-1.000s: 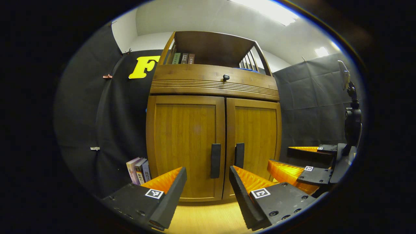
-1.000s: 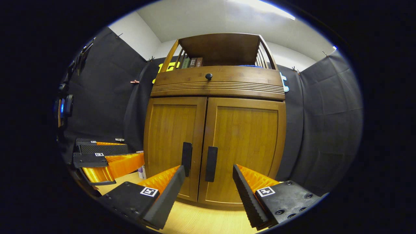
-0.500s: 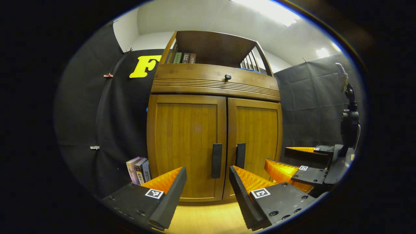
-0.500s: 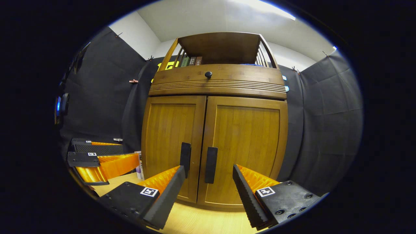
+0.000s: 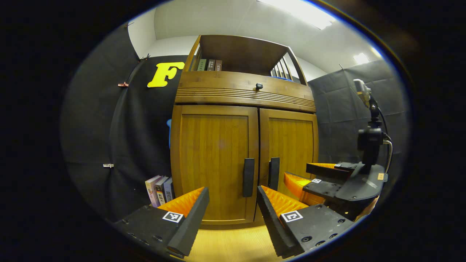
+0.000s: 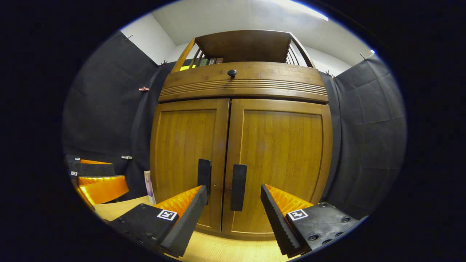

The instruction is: Open the right door of the double-door shoe cabinet with the right hand, and open the left door with the left hand.

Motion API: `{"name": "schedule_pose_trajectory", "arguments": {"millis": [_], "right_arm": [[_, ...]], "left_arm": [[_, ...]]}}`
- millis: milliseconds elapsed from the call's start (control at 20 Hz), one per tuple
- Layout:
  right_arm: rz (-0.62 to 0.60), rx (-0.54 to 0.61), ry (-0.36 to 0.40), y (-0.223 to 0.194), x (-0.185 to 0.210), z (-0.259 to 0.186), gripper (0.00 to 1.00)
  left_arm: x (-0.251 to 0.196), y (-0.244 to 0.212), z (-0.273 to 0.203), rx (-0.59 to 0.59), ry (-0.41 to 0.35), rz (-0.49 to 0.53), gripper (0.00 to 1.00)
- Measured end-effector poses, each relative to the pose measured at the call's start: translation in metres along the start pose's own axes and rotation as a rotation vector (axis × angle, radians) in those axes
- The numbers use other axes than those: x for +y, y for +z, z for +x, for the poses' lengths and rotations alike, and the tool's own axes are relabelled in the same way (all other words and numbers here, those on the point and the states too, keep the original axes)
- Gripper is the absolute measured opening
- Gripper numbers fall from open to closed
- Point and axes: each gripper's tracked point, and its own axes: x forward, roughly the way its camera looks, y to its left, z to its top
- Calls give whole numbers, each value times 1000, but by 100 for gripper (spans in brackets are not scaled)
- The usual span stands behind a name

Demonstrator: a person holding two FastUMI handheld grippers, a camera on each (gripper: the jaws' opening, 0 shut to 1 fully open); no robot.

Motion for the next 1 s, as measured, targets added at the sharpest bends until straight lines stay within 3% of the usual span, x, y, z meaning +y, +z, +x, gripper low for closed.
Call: {"name": "schedule_pose_trajectory", "arguments": {"millis": [150,500,650,1000], "right_arm": [[39,4,19,-8,7,21,94],[56,24,-58,-33,-11,69,93],[90,28,-58,-41,-16,88,93],[69,12,-69,-51,-19,106,92]], "left_arm": [[13,-3,0,4,15,3,82],[19,-7,7,3,2,-8,81],[26,-12,9,8,9,-9,81],[38,-15,14,11,29,-21,83]]}}
